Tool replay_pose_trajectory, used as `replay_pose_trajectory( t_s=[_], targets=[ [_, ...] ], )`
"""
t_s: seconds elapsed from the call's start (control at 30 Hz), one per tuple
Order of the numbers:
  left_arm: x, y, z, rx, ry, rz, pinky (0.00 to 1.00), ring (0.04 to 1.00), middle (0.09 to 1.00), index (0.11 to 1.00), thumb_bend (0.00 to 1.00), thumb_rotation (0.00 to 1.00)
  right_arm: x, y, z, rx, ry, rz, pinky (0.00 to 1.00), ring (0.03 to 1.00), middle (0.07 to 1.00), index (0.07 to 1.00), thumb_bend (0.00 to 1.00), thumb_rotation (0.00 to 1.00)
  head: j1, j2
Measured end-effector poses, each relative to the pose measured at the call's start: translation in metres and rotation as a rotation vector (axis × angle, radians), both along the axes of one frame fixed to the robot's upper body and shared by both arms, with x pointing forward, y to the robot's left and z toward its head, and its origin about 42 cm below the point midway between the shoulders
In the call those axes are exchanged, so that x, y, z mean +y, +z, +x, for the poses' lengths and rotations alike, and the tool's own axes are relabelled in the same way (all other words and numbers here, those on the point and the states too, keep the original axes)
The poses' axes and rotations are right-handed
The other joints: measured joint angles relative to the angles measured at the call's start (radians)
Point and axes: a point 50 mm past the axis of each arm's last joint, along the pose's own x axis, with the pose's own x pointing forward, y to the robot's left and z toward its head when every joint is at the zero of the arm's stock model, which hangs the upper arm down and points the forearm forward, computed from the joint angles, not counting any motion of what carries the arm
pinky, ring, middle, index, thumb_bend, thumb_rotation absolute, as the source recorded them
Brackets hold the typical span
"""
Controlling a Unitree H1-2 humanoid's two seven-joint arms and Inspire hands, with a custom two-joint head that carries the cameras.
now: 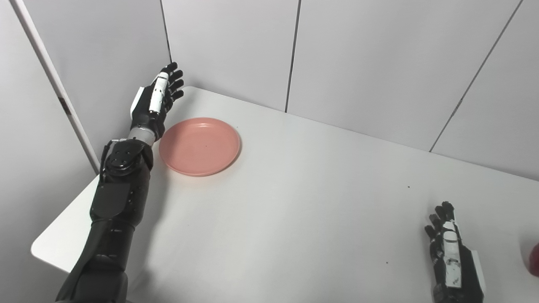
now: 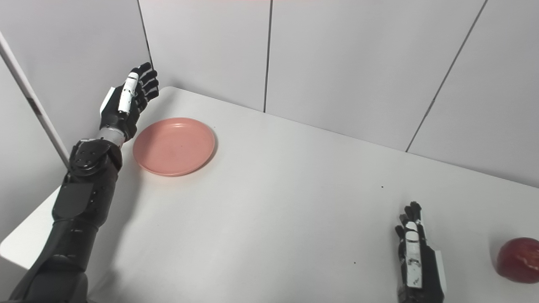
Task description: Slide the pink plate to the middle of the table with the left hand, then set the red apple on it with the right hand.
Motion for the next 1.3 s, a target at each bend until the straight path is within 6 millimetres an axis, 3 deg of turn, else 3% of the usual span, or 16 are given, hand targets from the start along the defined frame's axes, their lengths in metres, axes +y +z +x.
replay_pose_trajectory(
  t_s=[0.7,1.3],
  targets=[
    [0.024,0.0,-0.007,-0.002,0.063,-0.041,0.92,0.926,0.915,0.888,0.3,1.0,-0.002,0.002,-0.002,0.013,-0.007,-0.002,1.0,1.0,1.0,1.0,0.08,1.0,0.015,-0.006],
    [0.029,-0.009,-0.011,0.025,0.086,-0.046,0.9,0.9,0.89,0.862,0.3,1.0,-0.003,0.005,-0.003,0.025,-0.014,-0.004,1.0,1.0,1.0,1.0,0.08,1.0,0.026,-0.002]
  ],
)
